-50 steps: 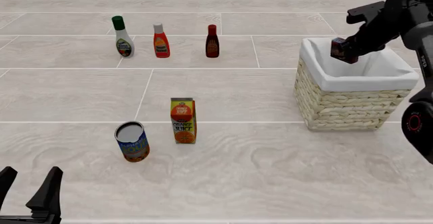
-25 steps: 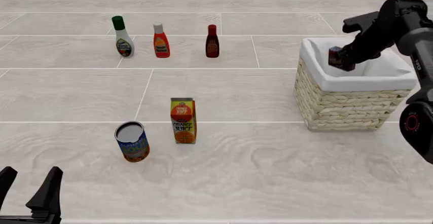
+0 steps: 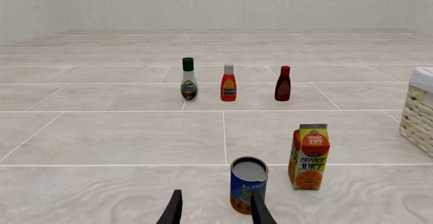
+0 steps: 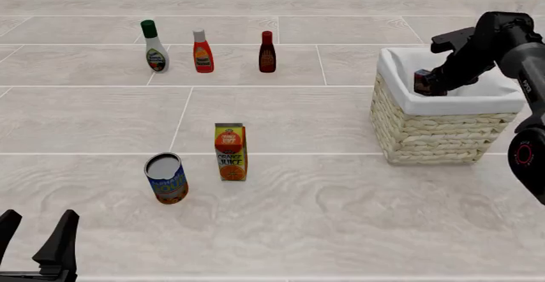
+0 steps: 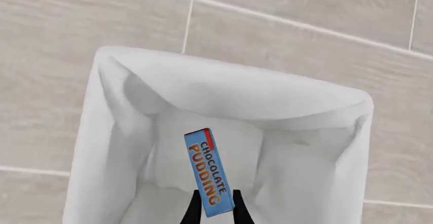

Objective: Pick the chocolate pudding and place it in the basket.

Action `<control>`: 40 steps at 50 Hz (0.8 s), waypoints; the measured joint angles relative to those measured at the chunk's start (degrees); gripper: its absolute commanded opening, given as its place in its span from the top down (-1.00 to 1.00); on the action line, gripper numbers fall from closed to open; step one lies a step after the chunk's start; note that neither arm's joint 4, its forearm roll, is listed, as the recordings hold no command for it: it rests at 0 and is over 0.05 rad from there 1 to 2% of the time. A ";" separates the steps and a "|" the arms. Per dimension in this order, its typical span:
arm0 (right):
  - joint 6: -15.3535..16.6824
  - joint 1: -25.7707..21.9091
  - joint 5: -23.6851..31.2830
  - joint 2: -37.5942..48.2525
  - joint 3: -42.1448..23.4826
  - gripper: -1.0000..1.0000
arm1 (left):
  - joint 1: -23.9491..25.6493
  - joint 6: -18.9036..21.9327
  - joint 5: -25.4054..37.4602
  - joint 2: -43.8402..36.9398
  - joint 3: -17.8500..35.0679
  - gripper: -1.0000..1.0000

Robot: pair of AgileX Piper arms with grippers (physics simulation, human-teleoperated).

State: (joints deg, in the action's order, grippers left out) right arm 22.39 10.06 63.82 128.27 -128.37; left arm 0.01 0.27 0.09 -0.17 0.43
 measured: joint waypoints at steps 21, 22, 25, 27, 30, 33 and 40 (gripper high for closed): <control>-0.25 0.08 -0.24 -0.13 -0.40 -1.00 | 0.00 0.00 0.00 0.00 0.00 -1.00; -0.27 0.05 -0.22 -0.14 -0.46 -1.00 | 0.00 0.00 0.00 0.00 0.00 -1.00; -0.31 -0.02 -0.15 -0.15 -0.60 -1.00 | 0.00 0.00 0.00 0.00 0.00 -1.00; -0.34 -0.06 -0.12 -0.17 -0.67 -1.00 | 0.00 0.00 0.00 0.00 0.00 -1.00; -0.39 -0.14 -0.07 -0.20 -0.77 -1.00 | 0.00 0.00 0.00 0.00 0.00 -1.00; -0.42 -0.20 -0.03 -0.24 -0.84 -1.00 | 0.00 0.00 0.00 0.00 0.00 -1.00; -0.56 -0.41 0.29 -0.47 -1.19 -1.00 | 0.00 0.00 0.00 0.00 0.00 -1.00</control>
State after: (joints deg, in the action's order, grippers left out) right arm 21.83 9.64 64.10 127.80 -129.56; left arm 0.01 0.27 0.09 -0.17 0.42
